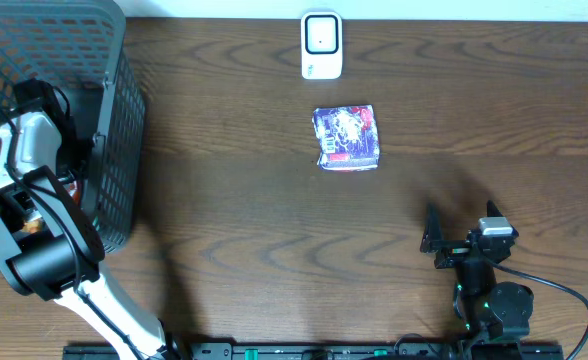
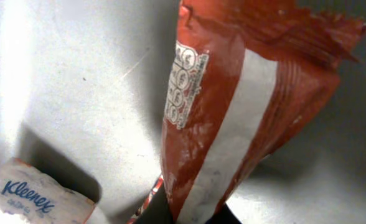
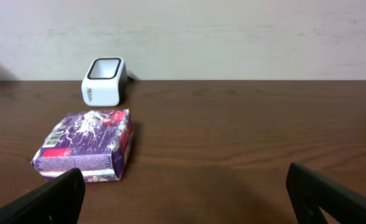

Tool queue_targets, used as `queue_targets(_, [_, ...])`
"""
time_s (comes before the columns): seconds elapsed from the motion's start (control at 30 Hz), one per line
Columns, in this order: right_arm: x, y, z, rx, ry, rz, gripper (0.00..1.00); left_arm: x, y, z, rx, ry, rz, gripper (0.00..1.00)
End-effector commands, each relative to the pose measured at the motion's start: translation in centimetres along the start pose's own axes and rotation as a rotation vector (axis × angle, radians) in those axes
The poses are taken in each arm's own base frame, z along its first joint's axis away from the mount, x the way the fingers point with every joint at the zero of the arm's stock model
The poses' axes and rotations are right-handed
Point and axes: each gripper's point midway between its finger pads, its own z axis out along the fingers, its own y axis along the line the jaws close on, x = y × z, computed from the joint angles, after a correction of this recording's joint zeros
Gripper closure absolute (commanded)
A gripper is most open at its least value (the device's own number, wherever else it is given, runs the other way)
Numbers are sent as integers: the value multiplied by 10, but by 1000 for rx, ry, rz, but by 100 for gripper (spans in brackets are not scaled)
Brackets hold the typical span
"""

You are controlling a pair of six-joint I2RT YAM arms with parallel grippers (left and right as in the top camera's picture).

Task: Scan the item barcode
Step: 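Grasp the red-orange bar wrapper with the left gripper and lift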

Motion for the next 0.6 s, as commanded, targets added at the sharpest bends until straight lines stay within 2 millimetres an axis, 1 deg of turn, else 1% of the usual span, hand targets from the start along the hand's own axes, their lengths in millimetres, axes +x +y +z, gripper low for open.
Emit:
queue_targets(0.0, [0,-3,0,13,0,-14,1,1,2,0,-15,23,-25,92])
queue_targets(0.07, [0,-3,0,13,0,-14,1,-9,4,-20,-17,-28,-76,93])
queue_targets(0.1, [1,-3,0,13,1,-14,1,-16,4,-33,-11,-66,-93,93])
queue_targets(0.17, [1,-3,0,13,1,-14,1,-30,-3,-64,42,-155,-101,93])
queue_targets(0.27, [1,-3,0,13,1,-14,1,-52,-15,-123,156,-335,-107,93])
queue_targets(0.33, [1,-3,0,13,1,-14,1,-65,-20,-170,236,-485,-133,93])
queue_targets(0.37, [1,-3,0,13,1,-14,1,-69,-22,-187,265,-541,-144,93])
queue_targets(0.4, [1,-3,0,13,1,-14,1,-74,-23,-212,307,-615,-161,93])
queue_targets(0.47, [1,-3,0,13,1,-14,1,-78,-27,-255,392,-739,-176,93])
queue_targets(0.57, [1,-3,0,13,1,-14,1,-76,-32,-315,505,-897,-166,93])
